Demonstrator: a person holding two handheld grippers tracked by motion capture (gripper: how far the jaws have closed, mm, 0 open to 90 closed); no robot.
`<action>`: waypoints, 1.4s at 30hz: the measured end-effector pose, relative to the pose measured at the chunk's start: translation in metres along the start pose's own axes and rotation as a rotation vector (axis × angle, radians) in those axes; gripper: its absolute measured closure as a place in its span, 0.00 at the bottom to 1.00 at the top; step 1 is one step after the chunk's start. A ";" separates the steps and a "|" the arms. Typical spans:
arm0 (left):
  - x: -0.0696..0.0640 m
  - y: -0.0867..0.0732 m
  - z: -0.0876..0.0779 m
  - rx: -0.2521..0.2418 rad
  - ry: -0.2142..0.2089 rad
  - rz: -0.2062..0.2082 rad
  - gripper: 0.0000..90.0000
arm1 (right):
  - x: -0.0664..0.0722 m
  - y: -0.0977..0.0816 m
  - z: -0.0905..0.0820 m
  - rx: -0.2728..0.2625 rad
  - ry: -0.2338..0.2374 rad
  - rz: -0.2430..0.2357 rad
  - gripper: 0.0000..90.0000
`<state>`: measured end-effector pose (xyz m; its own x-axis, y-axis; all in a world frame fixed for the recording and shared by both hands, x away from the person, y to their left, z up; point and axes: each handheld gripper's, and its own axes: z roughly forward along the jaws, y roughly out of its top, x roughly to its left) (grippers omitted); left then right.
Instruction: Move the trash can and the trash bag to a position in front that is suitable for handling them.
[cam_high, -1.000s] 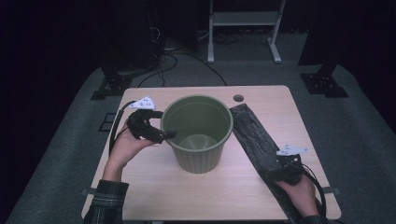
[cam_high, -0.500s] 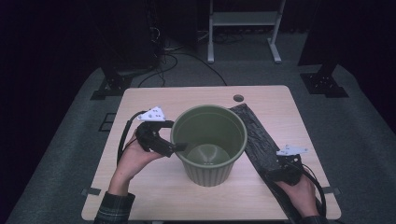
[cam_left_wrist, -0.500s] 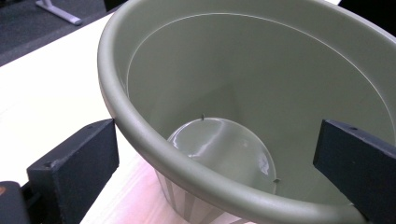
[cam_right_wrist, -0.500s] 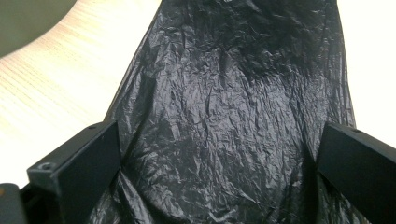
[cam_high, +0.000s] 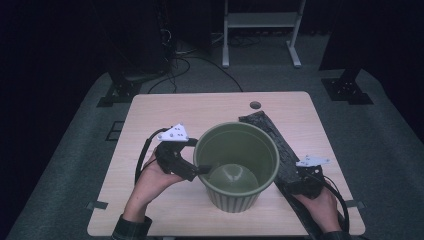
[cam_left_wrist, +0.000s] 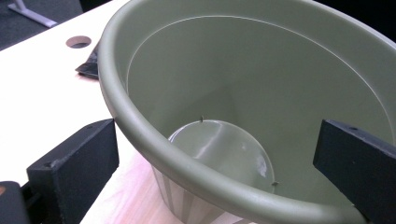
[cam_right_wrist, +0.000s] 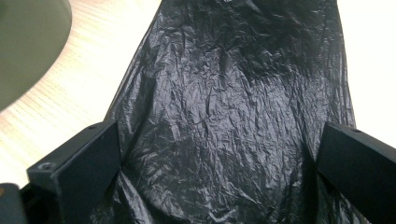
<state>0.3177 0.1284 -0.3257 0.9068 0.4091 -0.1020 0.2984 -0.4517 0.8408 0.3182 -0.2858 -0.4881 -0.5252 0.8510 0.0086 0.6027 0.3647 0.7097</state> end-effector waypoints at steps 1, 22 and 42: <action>-0.002 0.001 0.001 0.001 -0.004 0.004 0.00 | 0.000 0.000 0.000 0.000 0.000 0.000 0.00; -0.013 0.009 0.005 -0.017 -0.031 0.027 0.00 | 0.000 0.000 0.000 -0.001 -0.001 0.001 0.00; 0.006 -0.017 -0.051 -0.098 0.111 -0.018 0.00 | 0.000 0.000 0.000 -0.001 -0.001 0.002 0.00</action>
<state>0.3034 0.1790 -0.3136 0.8614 0.5041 -0.0625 0.2786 -0.3660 0.8879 0.3181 -0.2857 -0.4881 -0.5233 0.8521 0.0091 0.6034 0.3629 0.7101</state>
